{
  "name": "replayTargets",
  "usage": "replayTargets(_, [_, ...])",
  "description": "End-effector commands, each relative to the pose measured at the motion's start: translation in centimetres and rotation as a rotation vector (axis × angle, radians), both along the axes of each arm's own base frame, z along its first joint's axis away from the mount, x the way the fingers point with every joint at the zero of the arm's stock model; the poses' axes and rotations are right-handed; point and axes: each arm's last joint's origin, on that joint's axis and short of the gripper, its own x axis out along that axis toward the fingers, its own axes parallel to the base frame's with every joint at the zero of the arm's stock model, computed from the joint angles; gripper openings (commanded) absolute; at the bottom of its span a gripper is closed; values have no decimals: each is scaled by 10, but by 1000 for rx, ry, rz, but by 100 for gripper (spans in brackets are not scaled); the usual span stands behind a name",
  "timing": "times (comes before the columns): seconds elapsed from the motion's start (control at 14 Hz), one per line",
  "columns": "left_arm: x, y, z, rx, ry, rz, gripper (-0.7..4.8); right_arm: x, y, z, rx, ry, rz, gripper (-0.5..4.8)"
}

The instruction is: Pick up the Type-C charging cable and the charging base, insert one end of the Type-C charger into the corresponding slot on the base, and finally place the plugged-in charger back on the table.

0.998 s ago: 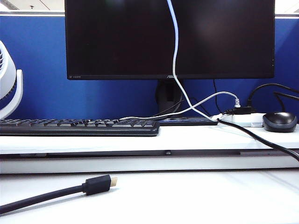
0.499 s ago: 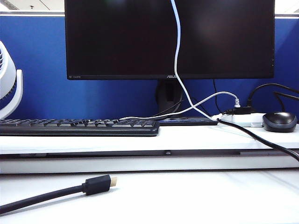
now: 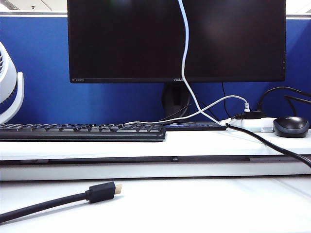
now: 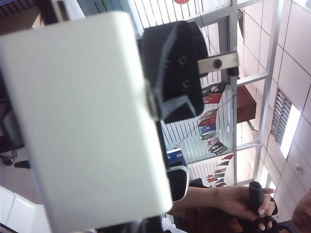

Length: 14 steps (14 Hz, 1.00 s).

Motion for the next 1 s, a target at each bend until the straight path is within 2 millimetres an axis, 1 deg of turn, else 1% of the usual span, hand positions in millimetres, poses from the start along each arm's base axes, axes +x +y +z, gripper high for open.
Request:
replayTargets(0.07, [-1,1,1,-9,-16,2,43,-3,-2,4,23,-19,15,-1])
replayTargets(0.14, [-1,1,1,-10,-15,4,-6,-4,-1,4,21,-21,36,-1])
replayTargets(0.29, [-1,0,1,-4,-4,4,-6,-5,-1,4,14,-26,90,-1])
replayTargets(0.36, [0,0,-2,22,37,2,-6,-6,-1,3,-16,-61,111,-1])
replayTargets(0.57, [0,0,-5,37,62,2,-6,-9,-1,2,-45,-87,132,-1])
replayTargets(0.71, [3,-1,-6,40,66,3,-6,-16,7,0,-56,-72,176,-1])
replayTargets(0.93, [4,-2,-7,35,64,18,-6,-16,8,-1,-61,-59,146,-1])
replayTargets(1.0, [4,-2,-7,33,64,24,-6,-15,8,-2,-61,-53,105,-1])
